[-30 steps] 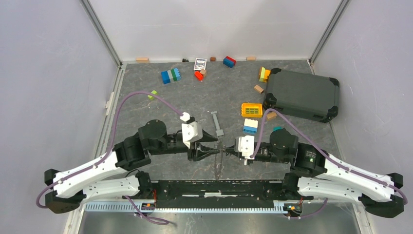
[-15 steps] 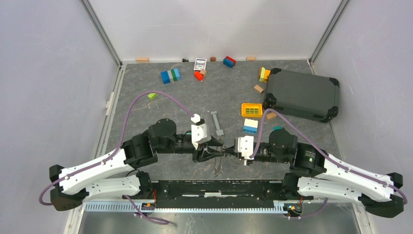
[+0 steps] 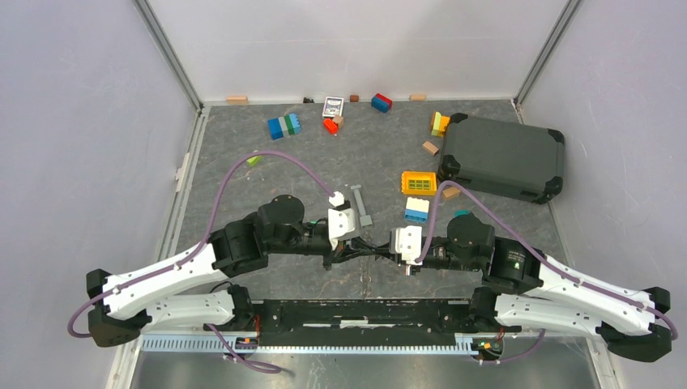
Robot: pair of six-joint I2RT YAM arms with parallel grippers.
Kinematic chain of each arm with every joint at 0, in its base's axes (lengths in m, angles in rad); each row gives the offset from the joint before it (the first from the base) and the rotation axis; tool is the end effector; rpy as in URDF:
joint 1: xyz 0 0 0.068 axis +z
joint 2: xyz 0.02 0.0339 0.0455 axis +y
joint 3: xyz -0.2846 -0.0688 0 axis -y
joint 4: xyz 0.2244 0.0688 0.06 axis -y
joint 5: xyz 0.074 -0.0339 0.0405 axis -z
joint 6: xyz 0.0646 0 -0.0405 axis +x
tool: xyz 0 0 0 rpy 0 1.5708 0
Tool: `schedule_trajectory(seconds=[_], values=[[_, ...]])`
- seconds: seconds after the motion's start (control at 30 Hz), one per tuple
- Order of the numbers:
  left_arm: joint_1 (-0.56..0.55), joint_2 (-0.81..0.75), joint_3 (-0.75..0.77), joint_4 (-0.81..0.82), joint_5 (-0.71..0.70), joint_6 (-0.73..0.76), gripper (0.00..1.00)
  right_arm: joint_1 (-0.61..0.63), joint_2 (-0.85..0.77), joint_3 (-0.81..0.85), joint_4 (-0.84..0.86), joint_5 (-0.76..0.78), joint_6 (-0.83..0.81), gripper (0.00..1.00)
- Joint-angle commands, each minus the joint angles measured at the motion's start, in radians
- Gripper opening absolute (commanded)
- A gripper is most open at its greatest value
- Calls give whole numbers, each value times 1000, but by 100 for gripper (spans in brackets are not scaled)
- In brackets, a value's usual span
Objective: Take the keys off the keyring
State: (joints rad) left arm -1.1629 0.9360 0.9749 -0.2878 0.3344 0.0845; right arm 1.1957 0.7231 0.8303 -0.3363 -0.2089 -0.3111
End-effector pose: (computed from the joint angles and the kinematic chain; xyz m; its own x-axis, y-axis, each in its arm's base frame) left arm 0.0615 -0.1957 0.3781 -0.0135 0.2323 -0.9725 0.9980 0.0633 0.0012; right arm 0.0450 0.1509 0.3543 0.2221 -0.2534 -0.9415 -0.9625 0.0976 -0.2533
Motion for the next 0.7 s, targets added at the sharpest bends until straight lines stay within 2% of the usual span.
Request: schedule_trajectory(seconds=[0.0, 0.27, 0.53, 0.67], values=[[-3, 10, 45, -13, 1, 44, 4, 3, -9, 46, 71, -21, 8, 0], [-5, -18, 30, -24, 3, 71, 2, 2, -28, 29, 72, -10, 2, 0], [-5, -107, -82, 124, -18, 32, 2, 2, -84, -31, 131, -25, 13, 36], [-5, -133, -126, 189, -18, 8, 2, 2, -105, -42, 142, -44, 18, 41]])
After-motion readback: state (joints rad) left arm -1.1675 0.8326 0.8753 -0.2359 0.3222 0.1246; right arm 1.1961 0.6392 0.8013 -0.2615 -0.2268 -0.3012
